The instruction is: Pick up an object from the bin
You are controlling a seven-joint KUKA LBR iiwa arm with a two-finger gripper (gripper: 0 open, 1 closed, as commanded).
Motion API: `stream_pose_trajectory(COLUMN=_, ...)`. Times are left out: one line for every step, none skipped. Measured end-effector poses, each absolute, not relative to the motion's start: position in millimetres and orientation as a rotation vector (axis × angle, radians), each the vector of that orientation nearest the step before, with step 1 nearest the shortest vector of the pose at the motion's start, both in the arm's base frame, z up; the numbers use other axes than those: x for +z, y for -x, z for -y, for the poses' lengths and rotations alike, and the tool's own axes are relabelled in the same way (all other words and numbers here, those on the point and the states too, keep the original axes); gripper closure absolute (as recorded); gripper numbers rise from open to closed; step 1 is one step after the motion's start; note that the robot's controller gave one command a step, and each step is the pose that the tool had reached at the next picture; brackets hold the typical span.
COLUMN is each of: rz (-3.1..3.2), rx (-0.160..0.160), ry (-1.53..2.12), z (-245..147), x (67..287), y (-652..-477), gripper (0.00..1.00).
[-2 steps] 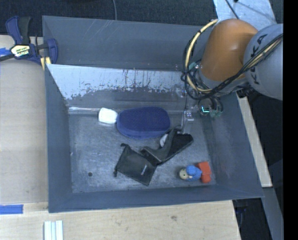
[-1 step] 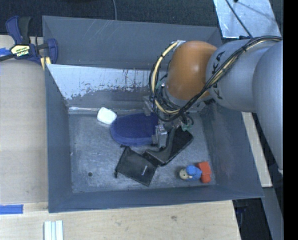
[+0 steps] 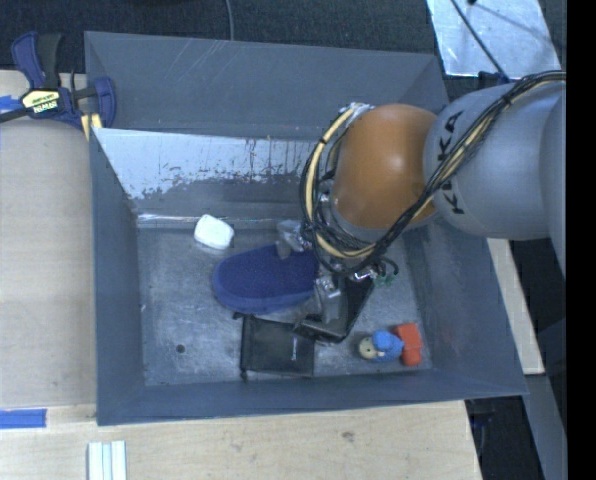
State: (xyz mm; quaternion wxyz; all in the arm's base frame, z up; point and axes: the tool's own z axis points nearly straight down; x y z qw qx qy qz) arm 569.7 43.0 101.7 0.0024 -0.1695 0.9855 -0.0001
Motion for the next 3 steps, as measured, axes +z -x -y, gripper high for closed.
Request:
stream_pose_trajectory(rz=-3.117, rx=0.0, ry=0.329, z=-37.9, x=100.7, y=-627.7, gripper=0.0)
stream_pose_trajectory(rz=-3.143, rx=-0.002, ry=-0.109, z=-38.0, x=71.2, y=-621.7, gripper=0.0)
stream_pose_trajectory(rz=-3.124, rx=0.0, ry=0.249, z=-43.3, x=72.6, y=-606.5, gripper=0.0)
